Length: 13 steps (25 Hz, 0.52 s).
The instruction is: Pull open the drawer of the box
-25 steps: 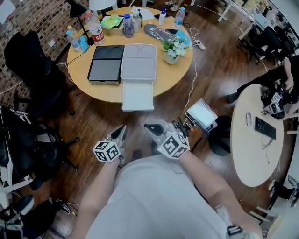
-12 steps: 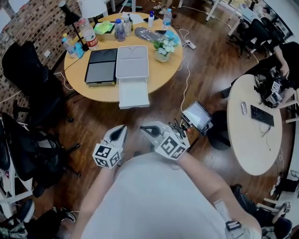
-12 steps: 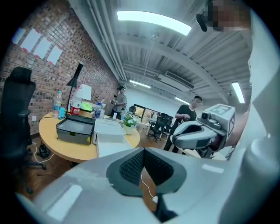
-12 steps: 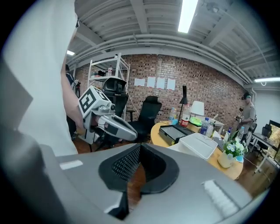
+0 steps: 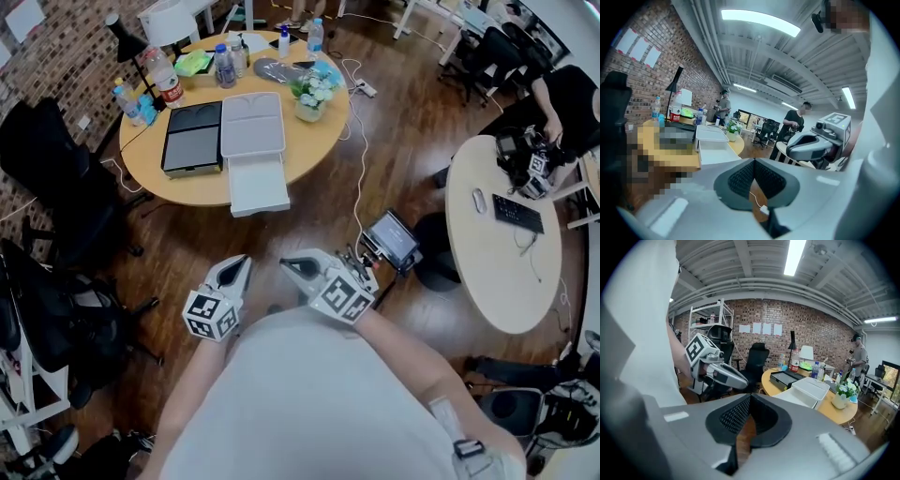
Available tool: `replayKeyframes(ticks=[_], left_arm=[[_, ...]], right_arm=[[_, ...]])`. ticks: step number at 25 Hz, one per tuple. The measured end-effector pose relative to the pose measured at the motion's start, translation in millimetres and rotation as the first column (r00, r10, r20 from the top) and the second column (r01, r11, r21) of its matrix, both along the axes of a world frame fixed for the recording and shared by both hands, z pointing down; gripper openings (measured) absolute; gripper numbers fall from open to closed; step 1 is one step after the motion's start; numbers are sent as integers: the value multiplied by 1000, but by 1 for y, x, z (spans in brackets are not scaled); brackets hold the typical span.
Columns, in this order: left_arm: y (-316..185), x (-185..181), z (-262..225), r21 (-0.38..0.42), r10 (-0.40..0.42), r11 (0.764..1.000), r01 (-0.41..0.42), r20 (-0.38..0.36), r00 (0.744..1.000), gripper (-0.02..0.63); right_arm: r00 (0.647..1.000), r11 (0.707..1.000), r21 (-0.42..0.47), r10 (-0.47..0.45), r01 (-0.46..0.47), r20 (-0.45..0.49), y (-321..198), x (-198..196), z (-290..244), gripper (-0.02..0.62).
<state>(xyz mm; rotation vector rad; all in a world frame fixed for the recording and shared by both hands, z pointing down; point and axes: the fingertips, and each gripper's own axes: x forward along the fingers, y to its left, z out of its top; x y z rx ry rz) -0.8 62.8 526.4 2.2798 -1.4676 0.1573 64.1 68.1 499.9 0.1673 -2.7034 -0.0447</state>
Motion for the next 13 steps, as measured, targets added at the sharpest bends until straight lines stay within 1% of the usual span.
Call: replayKeyframes(ticks=[7,13], left_arm=[[14,12,7,-18,37,999,-37,-1,999,5],[23,19,9,-8,67,998,-67,13,998,5]], right_arm=[[1000,1000,-12,23,-23,6,12,7,-2,2],[999,999,-22,39,-39,9,22,8,2,2]])
